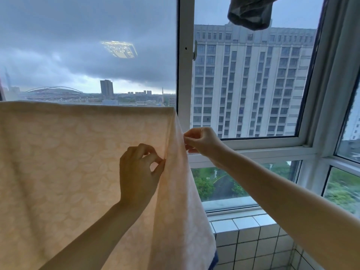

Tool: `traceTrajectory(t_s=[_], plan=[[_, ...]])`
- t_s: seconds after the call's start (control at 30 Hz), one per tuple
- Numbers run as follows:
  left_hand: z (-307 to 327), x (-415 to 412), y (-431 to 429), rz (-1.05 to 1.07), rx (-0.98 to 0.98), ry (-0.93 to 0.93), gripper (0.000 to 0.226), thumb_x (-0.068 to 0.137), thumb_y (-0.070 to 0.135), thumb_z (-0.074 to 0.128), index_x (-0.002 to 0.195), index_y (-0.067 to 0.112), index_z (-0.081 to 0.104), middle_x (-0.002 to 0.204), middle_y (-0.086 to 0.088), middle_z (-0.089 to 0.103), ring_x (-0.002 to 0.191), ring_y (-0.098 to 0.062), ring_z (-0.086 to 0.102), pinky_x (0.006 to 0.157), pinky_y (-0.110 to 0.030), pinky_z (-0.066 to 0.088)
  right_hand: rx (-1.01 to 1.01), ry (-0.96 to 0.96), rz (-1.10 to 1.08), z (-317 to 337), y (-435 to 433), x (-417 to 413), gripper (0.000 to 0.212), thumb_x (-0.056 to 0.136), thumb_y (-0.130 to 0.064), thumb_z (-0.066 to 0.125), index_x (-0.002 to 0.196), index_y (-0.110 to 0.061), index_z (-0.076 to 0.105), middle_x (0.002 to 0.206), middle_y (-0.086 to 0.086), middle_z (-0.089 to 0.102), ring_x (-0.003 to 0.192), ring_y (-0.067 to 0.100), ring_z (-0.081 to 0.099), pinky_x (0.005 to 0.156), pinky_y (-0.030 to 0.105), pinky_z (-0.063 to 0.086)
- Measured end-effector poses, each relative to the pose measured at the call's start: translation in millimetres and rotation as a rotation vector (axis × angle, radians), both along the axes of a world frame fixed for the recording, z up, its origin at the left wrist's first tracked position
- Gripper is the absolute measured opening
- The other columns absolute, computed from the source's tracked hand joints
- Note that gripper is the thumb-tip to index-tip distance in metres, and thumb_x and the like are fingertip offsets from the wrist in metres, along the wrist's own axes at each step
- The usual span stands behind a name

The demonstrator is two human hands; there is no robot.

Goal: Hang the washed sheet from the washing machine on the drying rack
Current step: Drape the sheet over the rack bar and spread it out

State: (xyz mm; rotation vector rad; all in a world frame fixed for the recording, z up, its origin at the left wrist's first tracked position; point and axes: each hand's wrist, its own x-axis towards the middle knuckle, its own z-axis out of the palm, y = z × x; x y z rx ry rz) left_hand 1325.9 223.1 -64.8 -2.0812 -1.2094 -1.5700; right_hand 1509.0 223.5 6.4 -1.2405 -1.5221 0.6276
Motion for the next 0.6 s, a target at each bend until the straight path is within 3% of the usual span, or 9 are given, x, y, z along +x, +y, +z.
traceTrajectory(t_s=[0.27, 0.43, 0.53, 0.6], plan=[[-18, 2, 1, 0.035, 0.033, 0.087, 0.011, 0.073, 0.025, 0.079, 0.072, 0.017, 0.073, 0.081, 0.002, 0.066, 0.082, -0.021, 0.057, 0.083, -0.033, 0.039, 0.094, 0.007, -0.115, 7, 3, -5, 0.011, 0.089, -0.009, 0.065, 0.095, -0.001, 0.070, 0.086, 0.014, 0.072, 0.084, 0.033, 0.070, 0.077, 0.040, 0.060], [-19, -1, 1, 0.038, 0.012, 0.079, 0.013, 0.073, 0.029, 0.079, 0.072, 0.017, 0.074, 0.079, 0.002, 0.067, 0.081, -0.021, 0.058, 0.083, -0.035, 0.042, 0.091, 0.005, -0.103, 4, 0, -11, 0.011, 0.090, -0.009, 0.062, 0.095, -0.002, 0.070, 0.087, 0.015, 0.072, 0.082, 0.032, 0.071, 0.076, 0.039, 0.060], [-18, -9, 2, 0.024, -0.012, 0.038, 0.012, 0.075, 0.030, 0.078, 0.075, 0.019, 0.074, 0.081, 0.004, 0.068, 0.083, -0.019, 0.059, 0.084, -0.037, 0.045, 0.125, -0.010, -0.116, 0, -2, -17, 0.016, 0.095, -0.012, 0.054, 0.089, -0.016, 0.069, 0.090, 0.013, 0.072, 0.082, 0.031, 0.071, 0.077, 0.048, 0.058], [-20, -15, 4, 0.029, -0.027, 0.046, 0.010, 0.076, 0.030, 0.077, 0.080, 0.021, 0.075, 0.086, 0.005, 0.069, 0.087, -0.018, 0.059, 0.086, -0.038, 0.046, 0.163, -0.033, -0.126, -2, -5, -22, 0.018, 0.097, -0.019, 0.049, 0.097, -0.019, 0.067, 0.100, 0.011, 0.071, 0.090, 0.026, 0.069, 0.082, 0.048, 0.056]])
